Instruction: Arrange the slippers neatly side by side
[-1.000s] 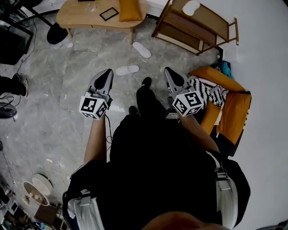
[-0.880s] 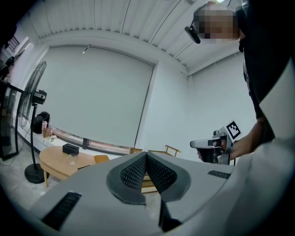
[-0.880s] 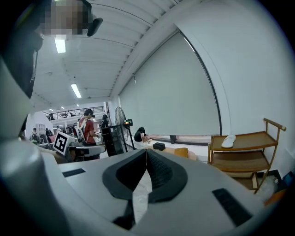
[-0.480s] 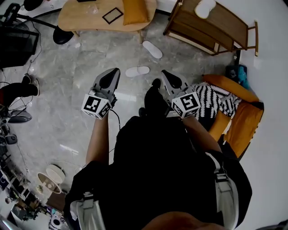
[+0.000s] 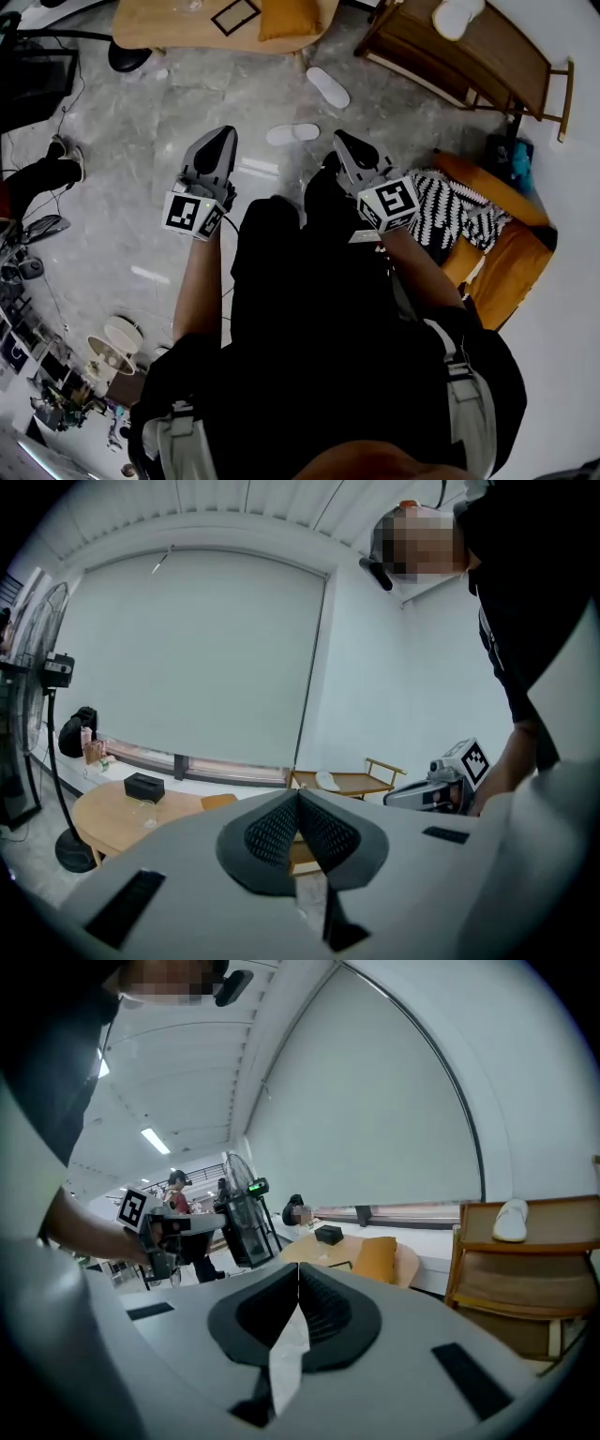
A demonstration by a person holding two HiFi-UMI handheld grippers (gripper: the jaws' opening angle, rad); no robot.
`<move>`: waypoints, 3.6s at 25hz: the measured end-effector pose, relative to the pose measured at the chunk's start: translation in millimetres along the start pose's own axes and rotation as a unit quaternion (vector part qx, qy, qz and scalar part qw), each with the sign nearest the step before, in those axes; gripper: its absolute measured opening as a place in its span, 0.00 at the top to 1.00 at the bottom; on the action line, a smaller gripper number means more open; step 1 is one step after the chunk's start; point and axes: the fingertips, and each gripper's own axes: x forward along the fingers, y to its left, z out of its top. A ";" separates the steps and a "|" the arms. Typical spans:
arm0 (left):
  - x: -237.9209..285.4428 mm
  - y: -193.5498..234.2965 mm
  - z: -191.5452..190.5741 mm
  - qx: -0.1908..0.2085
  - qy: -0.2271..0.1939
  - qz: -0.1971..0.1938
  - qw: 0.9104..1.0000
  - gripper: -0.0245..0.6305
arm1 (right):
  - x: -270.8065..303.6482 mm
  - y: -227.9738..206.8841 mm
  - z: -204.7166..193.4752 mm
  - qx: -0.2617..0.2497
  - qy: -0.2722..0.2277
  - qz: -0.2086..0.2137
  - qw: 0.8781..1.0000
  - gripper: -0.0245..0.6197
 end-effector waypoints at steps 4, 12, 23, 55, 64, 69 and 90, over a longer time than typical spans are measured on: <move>24.6 20.8 -15.3 0.015 0.021 -0.037 0.999 0.94 | 20.3 -28.9 -11.9 0.017 0.004 -0.035 0.999 0.91; 91.0 53.6 -98.5 0.032 0.062 -0.192 0.979 0.94 | 71.0 -51.6 -87.5 0.072 0.033 -0.075 0.994 0.91; 111.5 103.4 -201.4 0.052 0.112 -0.264 0.957 0.94 | 162.6 -65.2 -227.2 0.155 0.058 -0.089 0.982 0.91; 203.2 120.1 -494.0 0.075 0.200 -0.349 0.912 0.94 | 324.8 -98.8 -684.2 0.251 0.289 0.039 0.923 0.76; 187.0 128.3 -522.7 0.081 0.217 -0.350 0.908 0.94 | 340.2 -77.5 -732.2 0.324 0.333 0.071 0.883 0.77; 188.5 124.2 -519.1 0.083 0.217 -0.347 0.909 0.94 | 339.6 -73.1 -730.8 0.308 0.346 0.069 0.884 0.89; 228.4 -17.6 -505.5 0.079 0.233 -0.418 0.875 0.94 | 174.4 -268.8 -583.0 0.515 -0.073 -0.224 0.824 0.91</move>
